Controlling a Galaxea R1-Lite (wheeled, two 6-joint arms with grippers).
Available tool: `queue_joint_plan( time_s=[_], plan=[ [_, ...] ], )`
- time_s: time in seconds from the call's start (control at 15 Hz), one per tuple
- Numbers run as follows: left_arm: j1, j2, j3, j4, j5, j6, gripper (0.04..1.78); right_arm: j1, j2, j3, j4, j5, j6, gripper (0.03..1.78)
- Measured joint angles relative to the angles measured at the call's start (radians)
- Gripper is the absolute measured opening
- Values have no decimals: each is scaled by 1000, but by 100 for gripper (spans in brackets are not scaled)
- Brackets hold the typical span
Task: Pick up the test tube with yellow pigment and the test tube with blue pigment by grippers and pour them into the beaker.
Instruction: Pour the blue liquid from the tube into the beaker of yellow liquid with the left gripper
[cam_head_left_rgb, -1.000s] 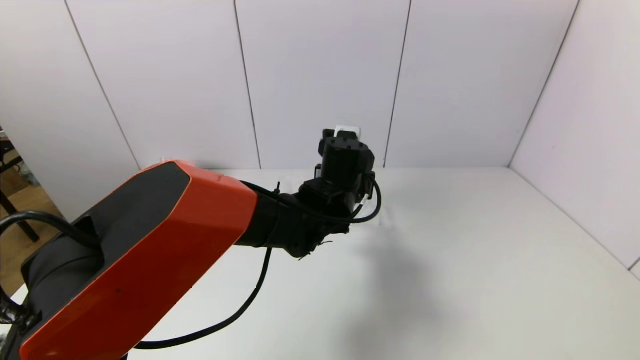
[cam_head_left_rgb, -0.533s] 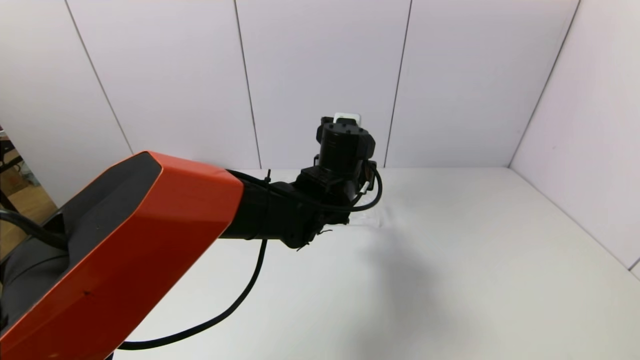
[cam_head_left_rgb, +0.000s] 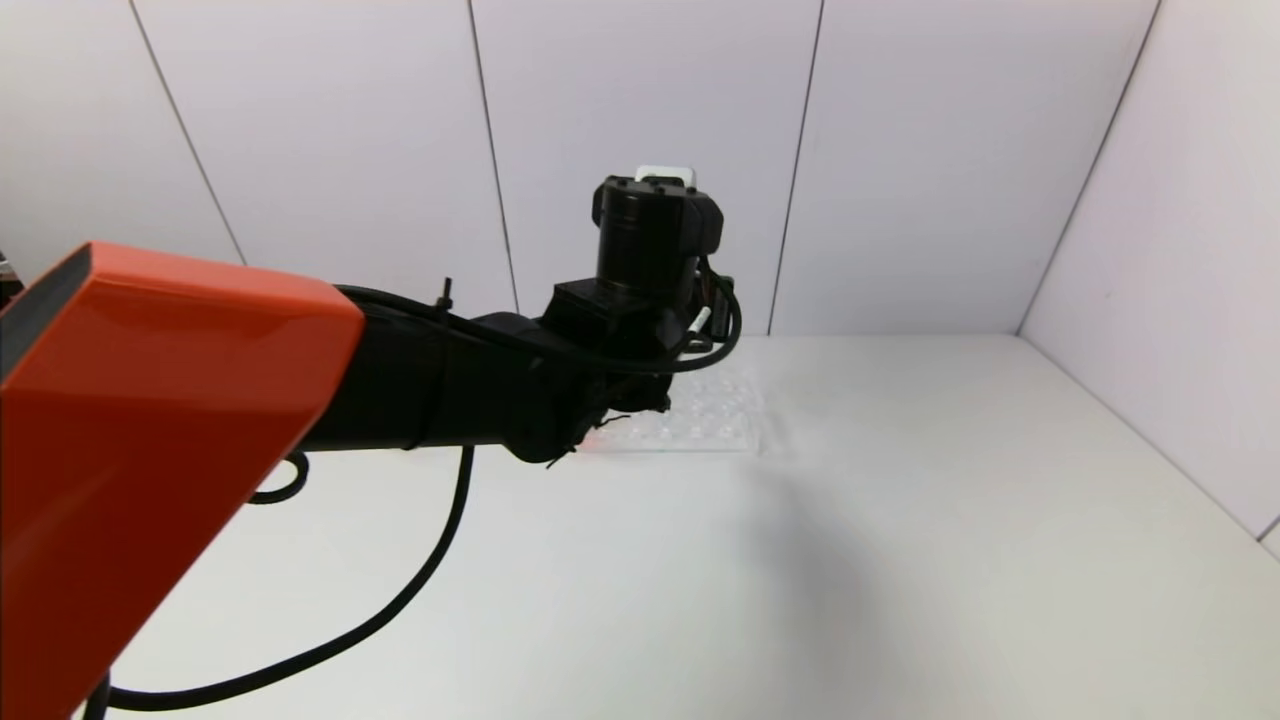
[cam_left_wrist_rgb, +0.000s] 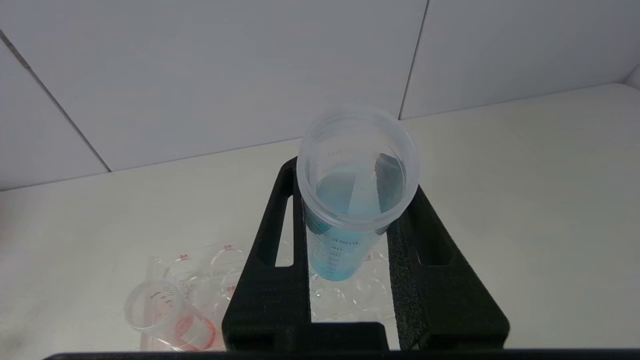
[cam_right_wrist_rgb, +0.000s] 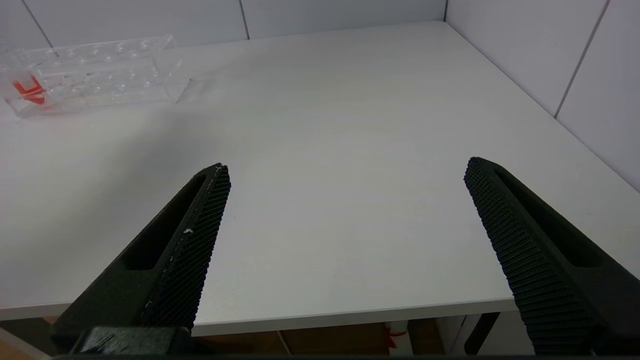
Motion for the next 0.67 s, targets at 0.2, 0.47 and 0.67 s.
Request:
queue_joint_plan(
  time_s=[0.2, 0.47, 0.67],
  plan=[
    [59, -86, 67, 5, 6, 3, 46, 0, 0, 0, 0, 0, 0, 171],
    [181, -212, 180, 2, -6, 3, 46, 0, 0, 0, 0, 0, 0, 171],
    [276, -281, 257, -6, -19, -1, 46, 0, 0, 0, -1, 0, 0, 171]
  ],
)
